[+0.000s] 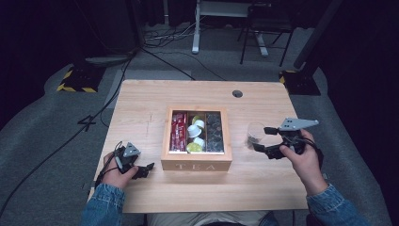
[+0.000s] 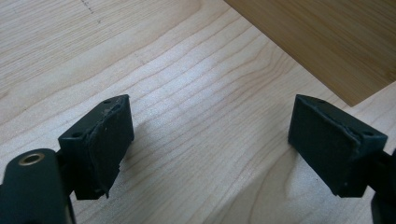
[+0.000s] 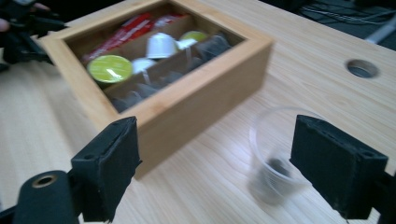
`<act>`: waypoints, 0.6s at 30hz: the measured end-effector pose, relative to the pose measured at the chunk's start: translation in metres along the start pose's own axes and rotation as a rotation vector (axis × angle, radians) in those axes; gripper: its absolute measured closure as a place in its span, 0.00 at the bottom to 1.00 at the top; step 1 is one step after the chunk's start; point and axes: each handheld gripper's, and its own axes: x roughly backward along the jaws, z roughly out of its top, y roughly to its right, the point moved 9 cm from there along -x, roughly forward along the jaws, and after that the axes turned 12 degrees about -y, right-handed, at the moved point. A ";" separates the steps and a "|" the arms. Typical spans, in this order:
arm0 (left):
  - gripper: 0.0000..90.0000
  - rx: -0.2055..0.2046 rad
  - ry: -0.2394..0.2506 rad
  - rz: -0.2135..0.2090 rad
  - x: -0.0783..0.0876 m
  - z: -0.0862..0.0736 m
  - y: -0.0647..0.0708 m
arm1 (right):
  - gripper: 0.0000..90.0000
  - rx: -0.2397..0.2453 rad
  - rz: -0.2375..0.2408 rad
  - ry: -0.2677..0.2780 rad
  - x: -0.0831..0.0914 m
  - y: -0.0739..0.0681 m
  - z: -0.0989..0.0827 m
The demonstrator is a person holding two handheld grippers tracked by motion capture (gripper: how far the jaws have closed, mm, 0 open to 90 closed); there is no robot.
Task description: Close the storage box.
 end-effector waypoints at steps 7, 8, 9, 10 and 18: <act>0.16 -0.038 -0.007 -0.004 0.000 -0.001 -0.004 | 0.18 -0.013 -0.077 -0.024 0.016 0.035 -0.025; 0.16 -0.046 -0.008 -0.003 0.000 0.000 -0.006 | 0.18 -0.020 -0.083 -0.022 0.017 0.038 -0.027; 0.16 -0.046 -0.006 -0.004 0.000 0.001 -0.007 | 0.18 -0.031 -0.089 -0.021 0.018 0.042 -0.031; 0.16 -0.047 -0.006 -0.006 0.000 0.001 -0.007 | 0.18 -0.037 -0.093 -0.028 0.018 0.047 -0.037; 0.15 -0.061 -0.011 -0.011 -0.001 0.002 -0.010 | 0.18 -0.046 -0.131 -0.094 0.009 0.072 -0.075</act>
